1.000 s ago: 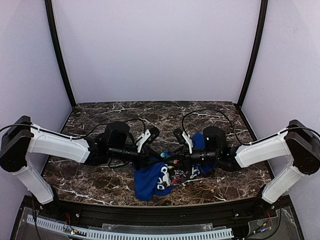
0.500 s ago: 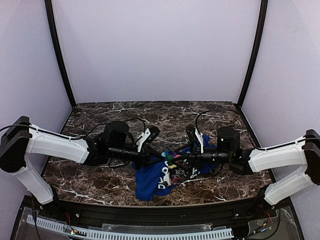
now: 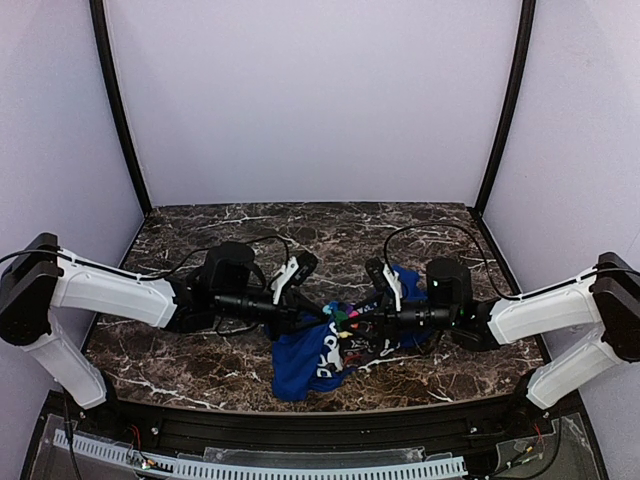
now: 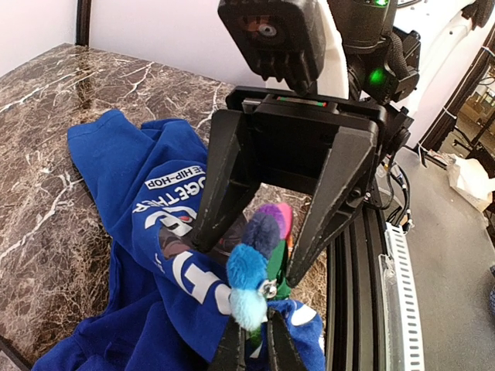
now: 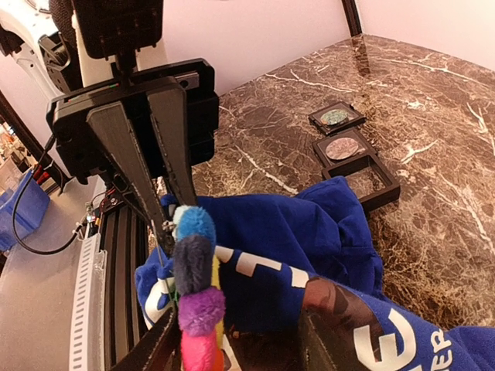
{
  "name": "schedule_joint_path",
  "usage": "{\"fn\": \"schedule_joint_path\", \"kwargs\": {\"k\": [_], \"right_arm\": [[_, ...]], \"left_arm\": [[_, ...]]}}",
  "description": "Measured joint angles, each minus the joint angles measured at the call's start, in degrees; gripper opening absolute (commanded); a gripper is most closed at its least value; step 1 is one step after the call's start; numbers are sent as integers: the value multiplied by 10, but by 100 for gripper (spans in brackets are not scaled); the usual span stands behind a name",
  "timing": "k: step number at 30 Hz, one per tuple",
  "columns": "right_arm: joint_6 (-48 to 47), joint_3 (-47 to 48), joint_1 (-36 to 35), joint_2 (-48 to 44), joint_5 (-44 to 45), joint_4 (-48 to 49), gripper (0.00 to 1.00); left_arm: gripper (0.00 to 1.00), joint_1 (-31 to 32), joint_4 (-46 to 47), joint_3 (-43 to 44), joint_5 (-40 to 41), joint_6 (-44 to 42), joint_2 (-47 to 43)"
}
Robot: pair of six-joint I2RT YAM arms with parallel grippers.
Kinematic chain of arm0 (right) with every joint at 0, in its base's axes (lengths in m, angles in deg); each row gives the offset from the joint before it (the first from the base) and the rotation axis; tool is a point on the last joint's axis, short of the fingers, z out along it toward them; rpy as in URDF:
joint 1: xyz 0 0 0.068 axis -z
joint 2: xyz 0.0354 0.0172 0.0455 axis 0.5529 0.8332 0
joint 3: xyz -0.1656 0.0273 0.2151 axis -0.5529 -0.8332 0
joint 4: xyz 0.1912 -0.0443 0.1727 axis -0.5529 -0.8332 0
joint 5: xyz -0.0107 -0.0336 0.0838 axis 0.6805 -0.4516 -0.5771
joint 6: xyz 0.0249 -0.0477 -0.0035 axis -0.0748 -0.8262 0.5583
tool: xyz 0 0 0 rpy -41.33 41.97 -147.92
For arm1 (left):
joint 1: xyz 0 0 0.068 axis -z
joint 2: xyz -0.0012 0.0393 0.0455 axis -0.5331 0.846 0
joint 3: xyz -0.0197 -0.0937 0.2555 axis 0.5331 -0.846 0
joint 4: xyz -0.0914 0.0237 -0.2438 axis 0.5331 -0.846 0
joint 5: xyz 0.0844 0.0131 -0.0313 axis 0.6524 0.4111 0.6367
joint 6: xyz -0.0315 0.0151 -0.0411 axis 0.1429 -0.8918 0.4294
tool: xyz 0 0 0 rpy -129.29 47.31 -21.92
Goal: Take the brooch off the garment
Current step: Open the brooch on the crumpled clothing, then remove the brooch from the crumpled clothing.
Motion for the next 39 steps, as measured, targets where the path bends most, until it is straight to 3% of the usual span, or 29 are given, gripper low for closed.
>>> {"fn": "schedule_joint_path", "kwargs": {"k": [12,26,30,39], "right_arm": [[10,0,0,6,-15,19,52],[13,10,0,18,-25,22,35],[14,13,0,21,-26,21,42],[15,19,0,24,-26,21,48]], "left_arm": [[1,-1,1,0,-4,0,0],[1,-2,0,0,-5,0,0],[1,-3,0,0,-5,0,0],[1,-3,-1,0,-5,0,0]]}}
